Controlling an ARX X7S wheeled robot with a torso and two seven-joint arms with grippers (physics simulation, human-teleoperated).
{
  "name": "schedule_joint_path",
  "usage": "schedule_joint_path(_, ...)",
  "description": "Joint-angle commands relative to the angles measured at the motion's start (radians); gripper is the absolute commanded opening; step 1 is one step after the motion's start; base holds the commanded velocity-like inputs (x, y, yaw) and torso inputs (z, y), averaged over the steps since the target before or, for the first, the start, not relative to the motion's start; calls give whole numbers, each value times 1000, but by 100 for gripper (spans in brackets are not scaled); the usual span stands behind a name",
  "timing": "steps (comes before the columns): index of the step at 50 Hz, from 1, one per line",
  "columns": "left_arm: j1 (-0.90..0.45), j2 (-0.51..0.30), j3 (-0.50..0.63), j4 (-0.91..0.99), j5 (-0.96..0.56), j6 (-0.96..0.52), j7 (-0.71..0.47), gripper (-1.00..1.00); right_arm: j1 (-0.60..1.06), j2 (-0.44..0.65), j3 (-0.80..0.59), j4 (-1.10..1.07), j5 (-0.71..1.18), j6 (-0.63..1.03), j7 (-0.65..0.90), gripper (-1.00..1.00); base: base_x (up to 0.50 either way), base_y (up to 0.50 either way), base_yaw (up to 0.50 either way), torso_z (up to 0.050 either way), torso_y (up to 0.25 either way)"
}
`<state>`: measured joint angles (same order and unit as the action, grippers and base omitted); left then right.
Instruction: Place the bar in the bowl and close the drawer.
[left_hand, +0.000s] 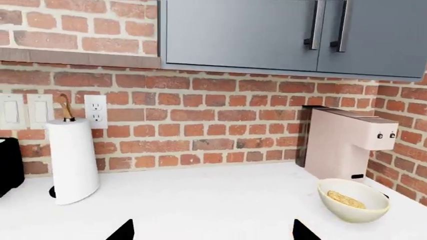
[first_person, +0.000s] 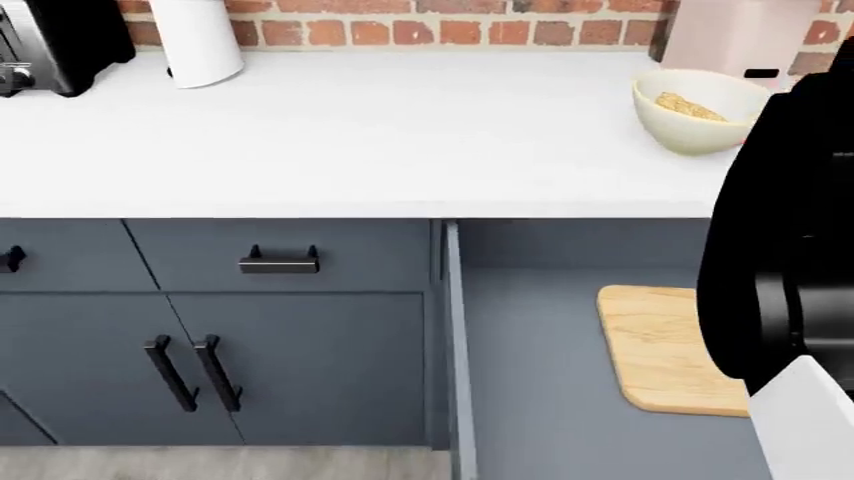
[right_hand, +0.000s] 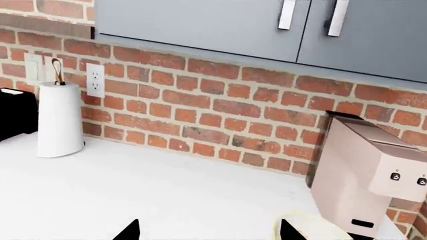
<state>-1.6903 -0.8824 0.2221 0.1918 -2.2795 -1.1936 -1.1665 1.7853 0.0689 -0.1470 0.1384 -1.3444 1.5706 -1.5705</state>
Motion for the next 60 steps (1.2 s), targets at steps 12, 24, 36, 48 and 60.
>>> schedule_joint_path(12, 24, -12, 10, 14, -7, 16, 7, 100, -39, 6, -12, 11, 29, 0, 0, 100, 0, 500, 0, 0, 0)
schedule_joint_path(24, 28, -13, 19, 20, -10, 22, 11, 100, -54, 14, -23, 13, 45, 0, 0, 100, 0, 500, 0, 0, 0)
schedule_joint_path(36, 38, -18, 26, 23, -19, 30, 16, 100, -65, 20, -43, 32, 70, 0, 0, 100, 0, 500, 0, 0, 0)
schedule_joint_path(48, 74, -26, 30, 40, -25, 34, 27, 100, -100, 67, -91, 43, 147, 0, 0, 100, 0, 500, 0, 0, 0)
schedule_joint_path(60, 174, -41, 18, 78, -25, 42, 51, 100, -253, 192, -171, -67, 243, 0, 0, 100, 0, 500, 0, 0, 0)
